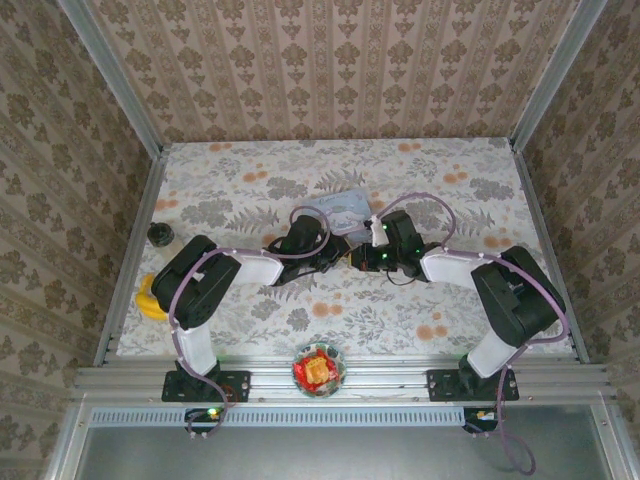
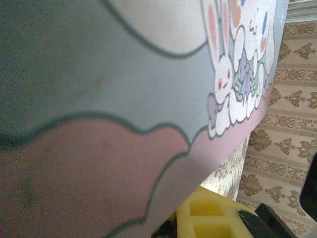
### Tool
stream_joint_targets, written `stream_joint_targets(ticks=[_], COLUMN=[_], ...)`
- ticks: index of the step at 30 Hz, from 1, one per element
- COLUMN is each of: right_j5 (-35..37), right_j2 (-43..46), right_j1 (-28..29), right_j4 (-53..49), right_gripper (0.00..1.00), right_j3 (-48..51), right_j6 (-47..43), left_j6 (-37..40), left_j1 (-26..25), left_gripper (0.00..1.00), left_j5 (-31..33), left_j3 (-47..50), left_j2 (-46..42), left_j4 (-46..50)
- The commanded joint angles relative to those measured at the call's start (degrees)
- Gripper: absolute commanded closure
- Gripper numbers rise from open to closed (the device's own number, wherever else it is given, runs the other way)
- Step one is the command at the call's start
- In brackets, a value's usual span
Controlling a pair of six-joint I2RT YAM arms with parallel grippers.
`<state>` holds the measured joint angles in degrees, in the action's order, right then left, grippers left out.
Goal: Unlock a padlock with a key
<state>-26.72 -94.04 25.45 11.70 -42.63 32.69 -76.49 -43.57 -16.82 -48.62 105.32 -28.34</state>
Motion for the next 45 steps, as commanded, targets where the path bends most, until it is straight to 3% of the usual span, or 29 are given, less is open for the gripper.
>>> stream_joint_targets(ticks=[1, 5, 10, 11, 13, 15, 19, 26, 39, 45], right_j5=[3.5, 3.6, 4.9, 5.0, 4.9, 4.8, 4.7, 4.7, 7.0, 8.6], right_j2=[-1.6, -1.2, -0.4, -0.3, -0.2, -0.2, -0.2, 0.1, 0.4, 0.4], right_j1=[-3.8, -4.0, -4.0, -4.0, -4.0, -4.0, -4.0, -3.9, -3.7, -3.0], right_j4=[7.6, 9.2, 9.2, 9.2, 9.3, 9.4, 9.5, 9.9, 10.3, 11.7], right_gripper=[1.00, 1.00, 1.00, 1.00, 1.00, 1.00, 1.00, 1.00, 1.00, 1.00], right_j3=[1.2, 1.8, 2.6, 2.8, 2.9, 3.0, 2.9, 2.7, 3.9, 4.3], right_j6=[8.8, 11.5, 11.8, 11.7, 11.7, 11.6, 11.5, 11.4, 11.8, 13.2], left_j6=[0.2, -0.9, -1.4, -1.4, -1.1, -0.7, -0.1, 2.3, 21.1, 33.2], left_j1=[-1.8, -1.7, -1.3, -1.1, -1.0, -1.0, -0.9, -0.7, -1.4, -2.7], left_gripper=[0.98, 0.72, 0.56, 0.48, 0.45, 0.34, 0.31, 0.02, 0.00, 0.00], left_j5=[-8.3, -7.9, -6.9, -6.6, -6.0, -5.2, -4.6, -3.9, 5.5, 19.1], left_j3=[1.5, 2.4, 3.4, 3.4, 3.4, 3.3, 2.8, 1.7, -2.1, -5.3], left_j2=[0.1, 0.1, -0.5, -0.7, -1.1, -1.6, -2.0, -3.5, -18.3, -25.2], left_j4=[1.7, -0.3, -2.1, -2.0, -1.8, -0.9, -0.2, 2.1, 16.0, 28.3])
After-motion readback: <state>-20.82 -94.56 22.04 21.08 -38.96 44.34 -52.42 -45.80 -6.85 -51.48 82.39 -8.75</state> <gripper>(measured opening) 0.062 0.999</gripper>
